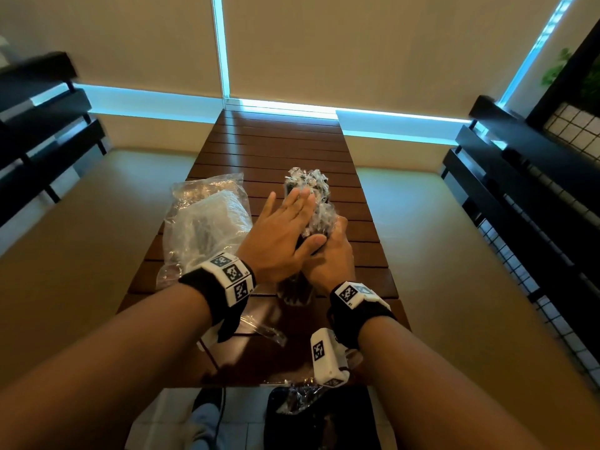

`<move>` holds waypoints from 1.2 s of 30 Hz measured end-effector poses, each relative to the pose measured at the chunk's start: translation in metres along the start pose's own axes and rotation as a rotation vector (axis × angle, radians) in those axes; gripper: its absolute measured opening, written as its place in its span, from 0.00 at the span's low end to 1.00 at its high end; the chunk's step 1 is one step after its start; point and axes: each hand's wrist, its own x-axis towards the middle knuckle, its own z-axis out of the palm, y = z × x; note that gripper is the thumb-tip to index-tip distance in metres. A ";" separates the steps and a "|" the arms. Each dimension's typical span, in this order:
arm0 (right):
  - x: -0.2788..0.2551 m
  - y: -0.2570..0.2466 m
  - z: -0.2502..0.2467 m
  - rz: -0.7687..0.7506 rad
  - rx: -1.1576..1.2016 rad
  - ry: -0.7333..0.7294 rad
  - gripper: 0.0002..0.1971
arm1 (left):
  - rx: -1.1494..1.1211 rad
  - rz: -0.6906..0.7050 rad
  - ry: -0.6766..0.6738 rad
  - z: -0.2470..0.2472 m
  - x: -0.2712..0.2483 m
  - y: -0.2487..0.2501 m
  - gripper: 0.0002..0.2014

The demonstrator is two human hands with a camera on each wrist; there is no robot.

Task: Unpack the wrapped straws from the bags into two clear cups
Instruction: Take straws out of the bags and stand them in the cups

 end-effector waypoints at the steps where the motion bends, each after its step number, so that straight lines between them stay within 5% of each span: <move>1: -0.001 0.000 -0.001 0.007 -0.005 -0.007 0.30 | -0.004 -0.002 0.003 0.006 -0.003 -0.001 0.42; 8: -0.012 0.008 0.000 0.060 -0.024 0.005 0.42 | -0.189 -0.021 -0.100 -0.011 -0.009 -0.004 0.43; 10: -0.022 0.022 0.003 0.189 -0.162 -0.068 0.47 | -0.386 -0.072 0.033 -0.025 -0.014 -0.010 0.36; 13: -0.033 0.037 0.009 0.325 -0.517 -0.429 0.36 | -0.533 -0.307 0.268 -0.038 -0.021 -0.042 0.24; 15: -0.036 0.032 0.019 0.224 -0.637 -0.538 0.25 | -0.463 -0.439 0.109 -0.041 -0.030 -0.073 0.25; 18: -0.038 0.004 0.048 -0.035 -0.620 -0.537 0.17 | -0.247 -0.510 -0.370 -0.042 -0.056 -0.103 0.46; 21: -0.036 -0.024 0.083 -0.207 -0.546 -0.522 0.11 | -0.081 -0.513 -0.531 -0.035 -0.080 -0.107 0.60; 28: -0.019 -0.050 0.148 -0.254 -0.500 -0.487 0.12 | -0.295 -0.563 -0.483 -0.016 -0.095 -0.127 0.39; 32: -0.010 -0.058 0.181 -0.230 -0.571 -0.634 0.21 | -0.343 -0.507 -0.412 -0.016 -0.101 -0.135 0.34; 36: -0.006 -0.061 0.209 -0.041 -0.581 -0.915 0.21 | -0.375 -0.475 -0.369 -0.012 -0.113 -0.152 0.27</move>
